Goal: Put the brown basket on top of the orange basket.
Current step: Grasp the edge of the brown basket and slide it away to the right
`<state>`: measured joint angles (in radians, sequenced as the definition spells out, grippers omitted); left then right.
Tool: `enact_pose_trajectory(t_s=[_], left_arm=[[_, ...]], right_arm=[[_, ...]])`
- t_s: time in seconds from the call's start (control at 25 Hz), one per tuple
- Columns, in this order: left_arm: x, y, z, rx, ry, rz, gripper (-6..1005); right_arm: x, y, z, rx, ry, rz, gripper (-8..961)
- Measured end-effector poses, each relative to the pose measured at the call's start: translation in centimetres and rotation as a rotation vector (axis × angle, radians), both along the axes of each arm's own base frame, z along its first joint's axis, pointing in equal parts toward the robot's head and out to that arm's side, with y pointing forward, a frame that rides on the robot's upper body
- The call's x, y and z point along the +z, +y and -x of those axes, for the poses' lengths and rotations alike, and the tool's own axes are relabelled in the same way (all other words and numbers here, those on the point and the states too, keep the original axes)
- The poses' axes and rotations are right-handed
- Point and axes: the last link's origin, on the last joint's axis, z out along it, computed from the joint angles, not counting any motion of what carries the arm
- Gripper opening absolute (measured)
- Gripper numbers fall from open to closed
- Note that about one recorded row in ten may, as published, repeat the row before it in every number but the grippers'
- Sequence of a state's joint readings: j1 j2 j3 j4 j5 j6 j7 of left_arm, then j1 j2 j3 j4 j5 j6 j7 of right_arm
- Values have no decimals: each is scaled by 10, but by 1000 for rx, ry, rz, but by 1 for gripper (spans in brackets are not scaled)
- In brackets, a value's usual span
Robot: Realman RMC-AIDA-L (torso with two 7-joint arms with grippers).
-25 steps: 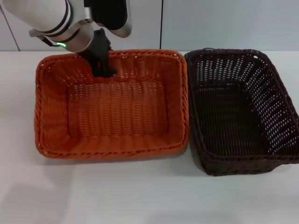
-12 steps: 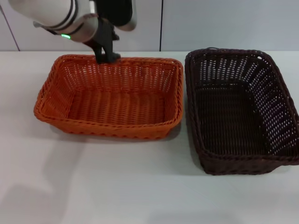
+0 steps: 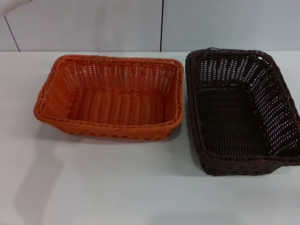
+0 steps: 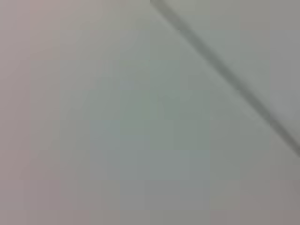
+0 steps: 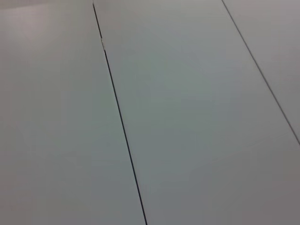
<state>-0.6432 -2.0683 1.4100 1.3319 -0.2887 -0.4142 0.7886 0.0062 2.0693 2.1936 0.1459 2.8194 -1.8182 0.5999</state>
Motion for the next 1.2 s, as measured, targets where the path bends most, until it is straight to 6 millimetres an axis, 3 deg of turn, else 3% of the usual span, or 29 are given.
enact_pose_trajectory(t_s=[0.08,0.12,0.2,0.44,0.52,0.56,0.6,0.68,0.84,0.88,0.96,1.2], left_arm=[[13,-5,8,-23,-119,-77,543],[26,-17,22,-58,-244,-161,556],[32,-24,28,-85,-314,-202,584],[51,-68,78,-166,-662,-343,779],[50,-76,102,-133,-706,-365,796],[50,-76,102,-133,-706,-365,804],[45,-89,134,-114,-756,-410,813],[40,-105,165,-117,-799,-459,813],[21,-134,218,-66,-851,-495,813],[21,-134,218,-66,-851,-495,813],[3,-151,254,38,-828,-501,813],[-11,-166,279,127,-825,-498,813]], right_arm=[[0,2,1,4,0,1,815],[0,3,1,6,0,1,815],[-1,5,2,14,0,7,816],[-3,8,5,26,-5,17,814],[-6,12,9,50,-27,33,814],[-6,12,9,50,-27,33,814],[-8,13,13,65,-44,38,815],[-11,16,20,95,-91,38,815],[-14,25,31,153,-116,35,815],[-15,27,33,171,-107,43,815],[-17,35,37,217,-72,86,816],[-17,72,52,303,-128,270,815]])
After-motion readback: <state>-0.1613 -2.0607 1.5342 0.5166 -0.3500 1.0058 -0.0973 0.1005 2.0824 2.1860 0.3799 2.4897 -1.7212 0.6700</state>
